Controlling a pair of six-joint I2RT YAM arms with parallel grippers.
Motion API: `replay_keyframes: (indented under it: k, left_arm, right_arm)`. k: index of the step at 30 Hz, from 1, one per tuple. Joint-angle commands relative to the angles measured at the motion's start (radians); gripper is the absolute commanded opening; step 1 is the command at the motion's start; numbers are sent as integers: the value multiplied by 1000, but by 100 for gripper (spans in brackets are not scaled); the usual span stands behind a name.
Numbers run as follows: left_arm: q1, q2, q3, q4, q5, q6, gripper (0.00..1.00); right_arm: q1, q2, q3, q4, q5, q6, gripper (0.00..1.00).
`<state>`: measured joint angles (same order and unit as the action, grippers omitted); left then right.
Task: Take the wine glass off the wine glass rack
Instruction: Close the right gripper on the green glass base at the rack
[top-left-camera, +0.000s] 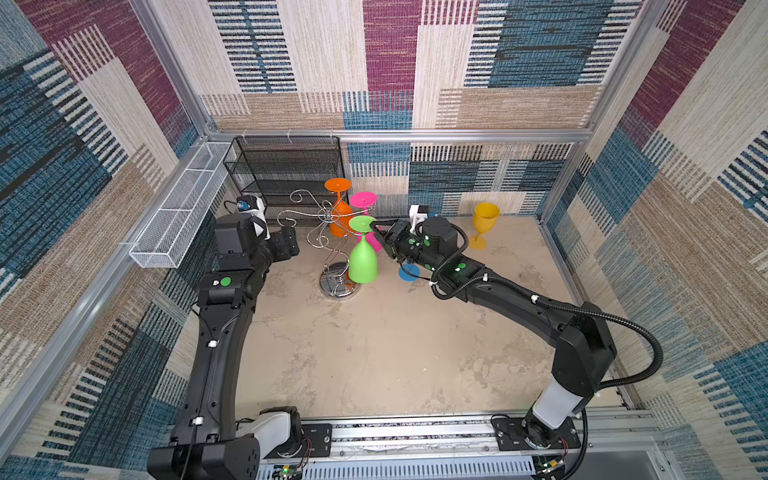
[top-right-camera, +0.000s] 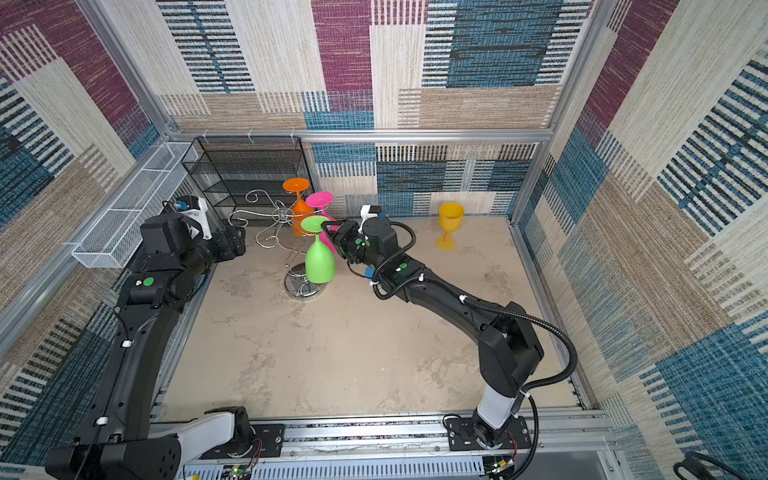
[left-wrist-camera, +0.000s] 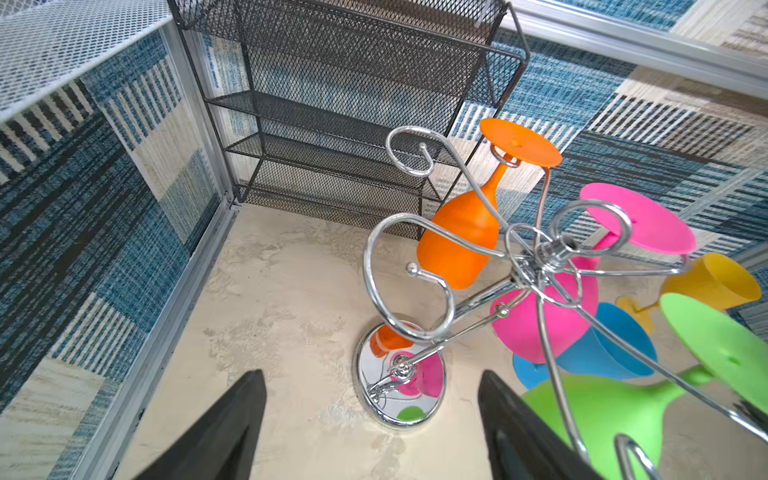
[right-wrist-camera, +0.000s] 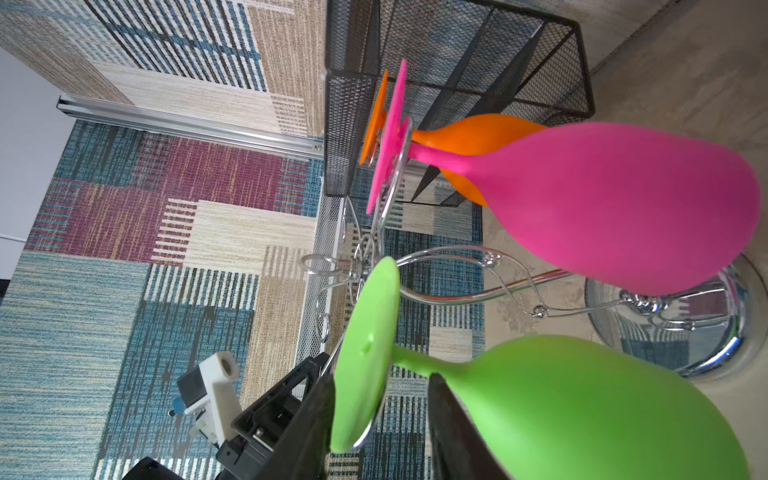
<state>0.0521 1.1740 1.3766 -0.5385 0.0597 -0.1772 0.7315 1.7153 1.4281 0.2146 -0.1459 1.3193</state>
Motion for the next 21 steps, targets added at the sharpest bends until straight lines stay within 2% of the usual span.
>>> replay_keyframes:
  k: [1, 7, 15, 21]
  left_arm:
    - [0, -11, -10, 66, 59, -12, 83]
    - [0, -22, -20, 71, 61, -1, 83]
    - [0, -36, -31, 85, 74, 7, 82]
    - [2, -42, -34, 88, 87, 9, 82]
  right_arm:
    - [1, 7, 18, 29, 9, 8, 34]
    - [3, 21, 49, 19, 29, -9, 25]
    - [2, 26, 66, 17, 35, -17, 7]
    - [2, 22, 86, 8, 30, -26, 1]
